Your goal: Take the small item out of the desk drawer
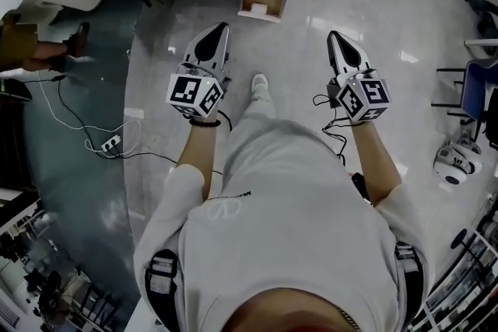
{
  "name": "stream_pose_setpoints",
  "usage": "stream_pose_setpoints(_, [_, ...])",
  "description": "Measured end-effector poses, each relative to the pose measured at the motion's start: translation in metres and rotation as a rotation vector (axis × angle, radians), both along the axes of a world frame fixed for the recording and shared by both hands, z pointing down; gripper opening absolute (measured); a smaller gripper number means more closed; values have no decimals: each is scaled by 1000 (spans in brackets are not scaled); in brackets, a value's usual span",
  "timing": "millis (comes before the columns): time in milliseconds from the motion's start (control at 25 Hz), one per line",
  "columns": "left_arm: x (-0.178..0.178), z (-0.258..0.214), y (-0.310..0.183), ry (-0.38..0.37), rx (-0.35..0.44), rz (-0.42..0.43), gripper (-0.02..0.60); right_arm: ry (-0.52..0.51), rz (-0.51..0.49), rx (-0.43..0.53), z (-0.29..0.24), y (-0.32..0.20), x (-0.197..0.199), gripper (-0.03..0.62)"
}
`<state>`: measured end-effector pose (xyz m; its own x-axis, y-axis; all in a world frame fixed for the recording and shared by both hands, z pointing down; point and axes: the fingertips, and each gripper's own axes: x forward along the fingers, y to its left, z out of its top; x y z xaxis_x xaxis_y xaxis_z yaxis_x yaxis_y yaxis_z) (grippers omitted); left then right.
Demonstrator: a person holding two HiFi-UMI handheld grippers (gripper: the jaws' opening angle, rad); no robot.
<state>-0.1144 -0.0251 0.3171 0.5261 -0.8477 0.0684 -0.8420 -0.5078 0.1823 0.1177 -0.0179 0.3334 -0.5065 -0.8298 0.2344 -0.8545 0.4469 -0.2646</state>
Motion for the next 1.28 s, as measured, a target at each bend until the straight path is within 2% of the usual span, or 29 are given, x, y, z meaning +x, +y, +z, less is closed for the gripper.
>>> stream_pose_setpoints(200, [-5,25,-62,-4,-32,41,-2,22,-16,-37,17,-56,-35,-2])
stream_pose_setpoints(360, [-7,53,-100,-15,-87,76,-2,53,-9,-79,35,-89,-58,-2])
stream_pose_setpoints(600, [6,94,-144,-32,-149,128,-2,51,4,-150,69,-132,-66,-2])
stream_pose_setpoints(800, [24,142,-168,-50,-230,161,-2,57,-12,-192,103,-161,-76,-2])
stream_pose_setpoints(1080, [45,232,-196,-67,-366,116,-2,50,-48,-319,189,-181,-80,-2])
stream_pose_setpoints(1280, [49,297,-228,-80,-404,73,23,57,-45,-367,260,-211,-80,-2])
